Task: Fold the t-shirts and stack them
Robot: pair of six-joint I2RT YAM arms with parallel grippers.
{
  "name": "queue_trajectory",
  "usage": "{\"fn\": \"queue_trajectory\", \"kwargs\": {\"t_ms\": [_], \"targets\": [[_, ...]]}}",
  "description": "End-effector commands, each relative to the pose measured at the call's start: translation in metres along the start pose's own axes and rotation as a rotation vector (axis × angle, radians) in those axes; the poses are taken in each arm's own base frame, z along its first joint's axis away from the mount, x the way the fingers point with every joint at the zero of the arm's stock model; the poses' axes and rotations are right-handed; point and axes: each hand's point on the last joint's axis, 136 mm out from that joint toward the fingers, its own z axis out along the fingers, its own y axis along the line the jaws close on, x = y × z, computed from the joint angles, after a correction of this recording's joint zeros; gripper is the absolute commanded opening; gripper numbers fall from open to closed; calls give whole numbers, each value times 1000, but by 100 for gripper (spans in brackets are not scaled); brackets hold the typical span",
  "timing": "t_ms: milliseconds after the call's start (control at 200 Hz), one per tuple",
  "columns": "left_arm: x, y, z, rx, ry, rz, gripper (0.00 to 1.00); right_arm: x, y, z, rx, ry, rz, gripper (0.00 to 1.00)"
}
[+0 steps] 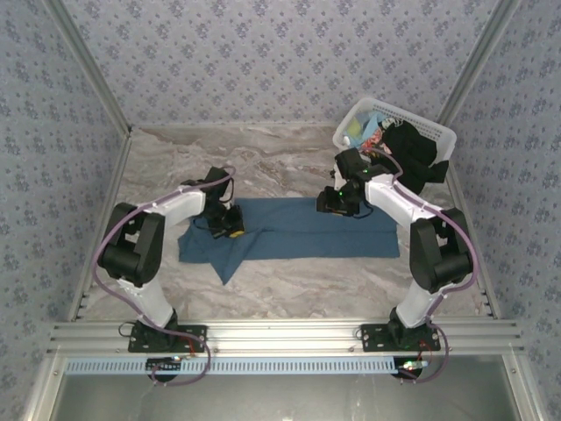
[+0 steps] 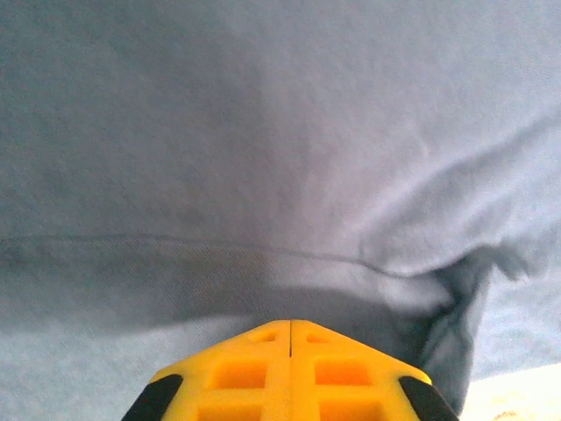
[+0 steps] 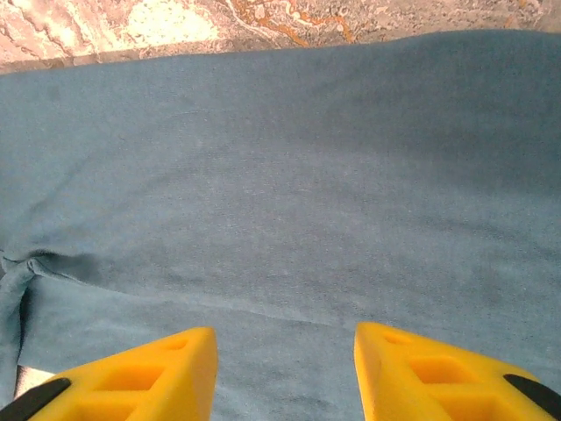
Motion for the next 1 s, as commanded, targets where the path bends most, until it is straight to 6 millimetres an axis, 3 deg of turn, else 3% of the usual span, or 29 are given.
{"fn": "queue_trajectory", "kwargs": {"t_ms": [0,115,275,370,435,530,590,655,739,839,994], "targets": [[24,-8,-13,1,40,51,1,7,0,-5,0,10,4,47],[43,-22,-10,15,85,110,1,7,-3,-5,4,15,9,46],[66,-33,14,27,154,138,4,7,-4,-4,3,20,12,46],[75,-49,19,59,172,183,14,7,-2,-5,-4,16,5,46],[82,-56,19,81,192,211,27,5,3,-8,-33,-6,-15,47],[87,-56,10,108,188,233,39,2,27,-19,-170,-76,-74,48],[81,-42,-1,87,149,208,40,0,43,-34,-245,-134,-116,49],[68,-10,-15,36,101,119,40,2,56,-45,-306,-170,-147,50],[49,32,-36,13,19,-13,40,10,70,-52,-371,-184,-180,50],[31,68,-53,-8,-39,-107,41,20,90,-56,-446,-180,-217,50],[11,104,-57,-67,-78,-165,41,34,118,-59,-529,-158,-269,52]]}}
